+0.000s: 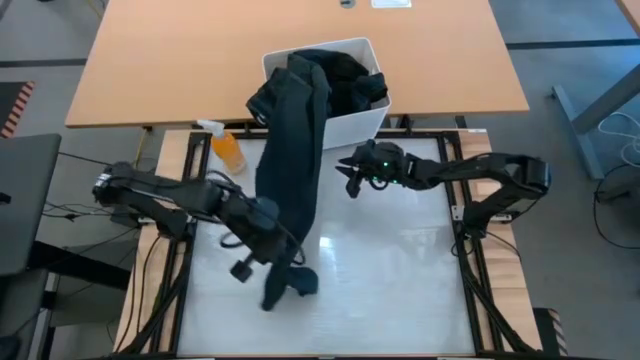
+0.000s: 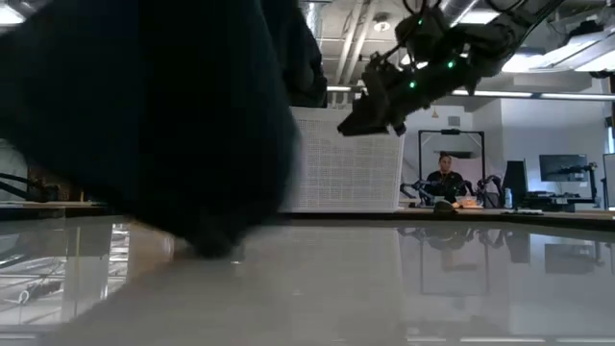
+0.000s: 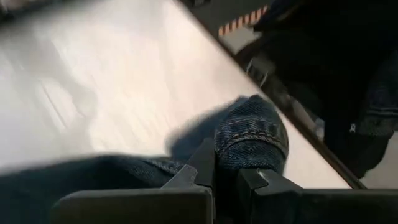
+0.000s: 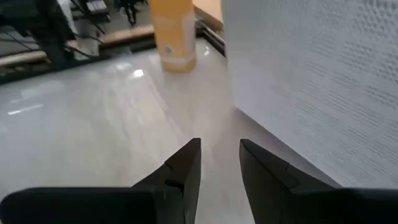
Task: Fold laundry
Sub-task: Remove the blue long pants from the white bin
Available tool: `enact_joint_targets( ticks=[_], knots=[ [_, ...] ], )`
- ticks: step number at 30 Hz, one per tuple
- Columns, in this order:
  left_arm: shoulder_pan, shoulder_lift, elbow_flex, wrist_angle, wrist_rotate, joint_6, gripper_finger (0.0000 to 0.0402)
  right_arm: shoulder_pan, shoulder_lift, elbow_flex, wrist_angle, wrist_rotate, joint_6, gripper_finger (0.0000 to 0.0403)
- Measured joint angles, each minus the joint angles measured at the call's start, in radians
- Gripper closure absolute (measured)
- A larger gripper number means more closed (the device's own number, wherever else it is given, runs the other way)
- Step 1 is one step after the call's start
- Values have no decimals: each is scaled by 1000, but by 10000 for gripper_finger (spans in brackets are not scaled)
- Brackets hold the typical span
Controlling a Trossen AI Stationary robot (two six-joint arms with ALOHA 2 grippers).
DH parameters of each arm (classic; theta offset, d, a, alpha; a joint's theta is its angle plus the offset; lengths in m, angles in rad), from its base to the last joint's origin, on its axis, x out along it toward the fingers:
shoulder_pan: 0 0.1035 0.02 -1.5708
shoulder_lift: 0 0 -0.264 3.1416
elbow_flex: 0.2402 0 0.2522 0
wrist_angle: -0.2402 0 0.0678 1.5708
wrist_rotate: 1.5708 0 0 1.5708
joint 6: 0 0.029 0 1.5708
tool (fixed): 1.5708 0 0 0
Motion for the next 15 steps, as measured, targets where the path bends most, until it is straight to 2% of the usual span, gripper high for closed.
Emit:
enact_joint_targets(
  ticks=[5,9,11,15],
  knots=[
    [8,-25,-274,178,-2,-239,401,-15,-26,0,-86,1,3,266],
    [8,-22,-402,247,-13,-354,401,-14,-89,0,-142,0,3,266],
    [7,-25,-441,259,-69,-378,399,-10,-115,0,-164,1,3,266],
    [7,-22,-462,205,-281,-418,379,7,-159,0,-202,3,11,266]
  ],
)
